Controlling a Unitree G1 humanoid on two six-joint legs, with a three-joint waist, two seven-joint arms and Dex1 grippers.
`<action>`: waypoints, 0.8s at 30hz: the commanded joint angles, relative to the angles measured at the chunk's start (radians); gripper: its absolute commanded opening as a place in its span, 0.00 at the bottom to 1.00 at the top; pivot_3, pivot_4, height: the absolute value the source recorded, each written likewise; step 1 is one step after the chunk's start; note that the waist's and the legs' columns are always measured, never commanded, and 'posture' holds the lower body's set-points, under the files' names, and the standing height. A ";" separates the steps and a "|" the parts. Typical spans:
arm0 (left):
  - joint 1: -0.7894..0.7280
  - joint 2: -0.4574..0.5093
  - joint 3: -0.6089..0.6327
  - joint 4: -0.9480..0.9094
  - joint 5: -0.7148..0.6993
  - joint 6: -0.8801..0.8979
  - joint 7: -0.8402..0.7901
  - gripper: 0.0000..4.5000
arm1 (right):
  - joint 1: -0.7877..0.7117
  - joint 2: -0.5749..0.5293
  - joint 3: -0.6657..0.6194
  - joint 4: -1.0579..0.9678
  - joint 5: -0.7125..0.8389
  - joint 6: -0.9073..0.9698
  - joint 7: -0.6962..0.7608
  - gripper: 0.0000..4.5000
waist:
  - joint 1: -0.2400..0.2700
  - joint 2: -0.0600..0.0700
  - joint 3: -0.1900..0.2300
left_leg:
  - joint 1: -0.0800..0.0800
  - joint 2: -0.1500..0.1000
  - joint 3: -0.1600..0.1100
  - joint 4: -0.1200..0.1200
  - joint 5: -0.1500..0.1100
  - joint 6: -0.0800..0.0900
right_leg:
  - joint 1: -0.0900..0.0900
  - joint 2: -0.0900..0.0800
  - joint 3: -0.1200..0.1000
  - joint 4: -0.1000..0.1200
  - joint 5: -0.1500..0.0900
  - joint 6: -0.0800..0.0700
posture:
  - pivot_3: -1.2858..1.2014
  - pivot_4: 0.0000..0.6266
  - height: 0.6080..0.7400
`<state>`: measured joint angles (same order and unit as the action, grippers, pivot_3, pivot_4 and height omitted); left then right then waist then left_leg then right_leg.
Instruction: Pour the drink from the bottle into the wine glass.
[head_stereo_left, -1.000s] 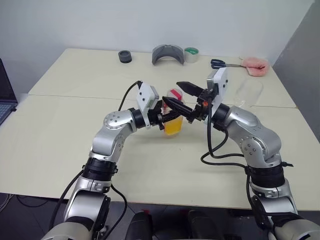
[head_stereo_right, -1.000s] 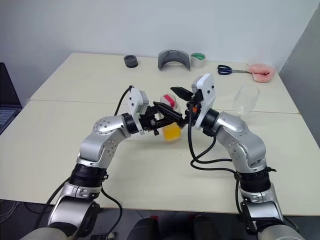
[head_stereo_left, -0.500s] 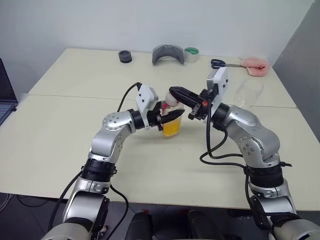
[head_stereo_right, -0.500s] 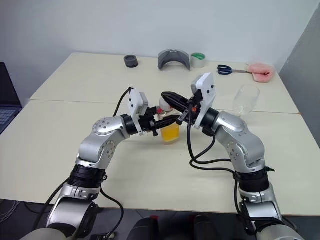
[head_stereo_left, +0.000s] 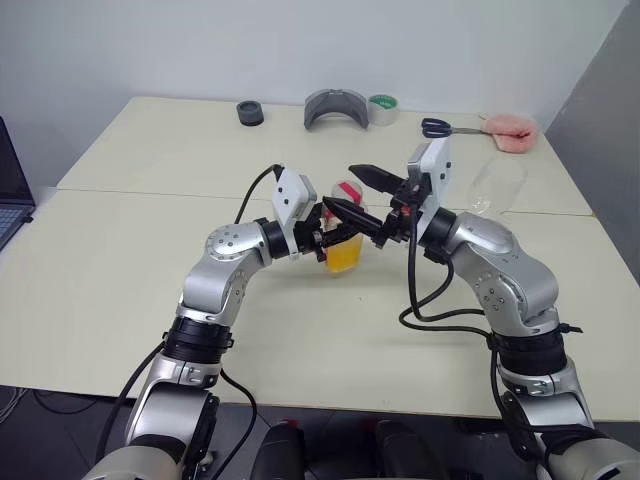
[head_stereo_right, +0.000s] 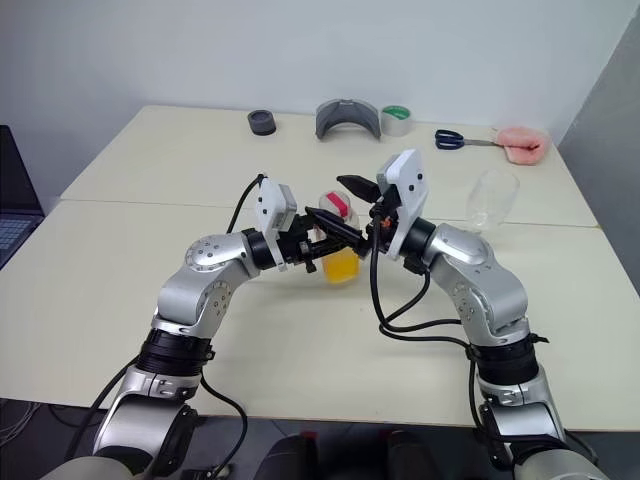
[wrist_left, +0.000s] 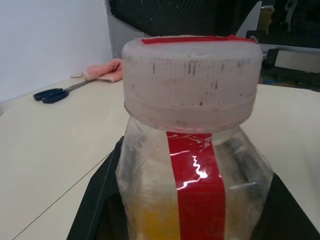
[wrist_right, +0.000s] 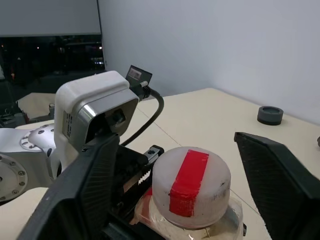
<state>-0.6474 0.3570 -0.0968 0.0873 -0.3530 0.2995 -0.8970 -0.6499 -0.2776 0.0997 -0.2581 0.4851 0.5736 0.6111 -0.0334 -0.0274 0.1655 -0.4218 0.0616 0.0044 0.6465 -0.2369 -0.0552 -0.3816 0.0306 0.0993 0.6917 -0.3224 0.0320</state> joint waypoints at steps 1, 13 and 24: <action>-0.029 0.000 0.021 -0.045 -0.012 -0.021 -0.003 0.41 | -0.017 -0.005 -0.003 -0.009 -0.015 -0.033 0.010 0.82 | 0.000 0.000 0.000 | 0.000 0.000 0.000 0.000 0.000 0.000 | 0.000 0.000 0.000 0.000 0.000 0.000 | 0.52 0.24 1.00; -0.026 0.000 0.023 -0.056 -0.015 -0.009 0.004 0.41 | -0.012 -0.003 -0.005 -0.003 -0.013 -0.028 0.015 0.46 | 0.000 0.000 0.000 | 0.000 0.000 0.000 0.000 0.000 0.000 | 0.000 0.000 0.000 0.000 0.000 0.000 | 0.52 0.24 1.00; -0.010 0.049 0.000 -0.151 -0.091 0.097 -0.108 0.41 | -0.070 -0.060 -0.048 -0.005 0.144 0.053 0.183 0.41 | -0.001 0.000 0.000 | -0.002 0.000 0.000 0.000 0.000 -0.001 | -0.003 0.000 0.000 0.003 0.000 0.000 | 0.52 0.24 1.00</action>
<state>-0.6444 0.3898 -0.0977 0.0201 -0.3904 0.3731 -0.9506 -0.6733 -0.3238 0.0708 -0.2259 0.5391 0.5985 0.7072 -0.0340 -0.0271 0.1658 -0.4243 0.0616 0.0044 0.6469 -0.2363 -0.0563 -0.3859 0.0306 0.0997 0.6959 -0.3225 0.0318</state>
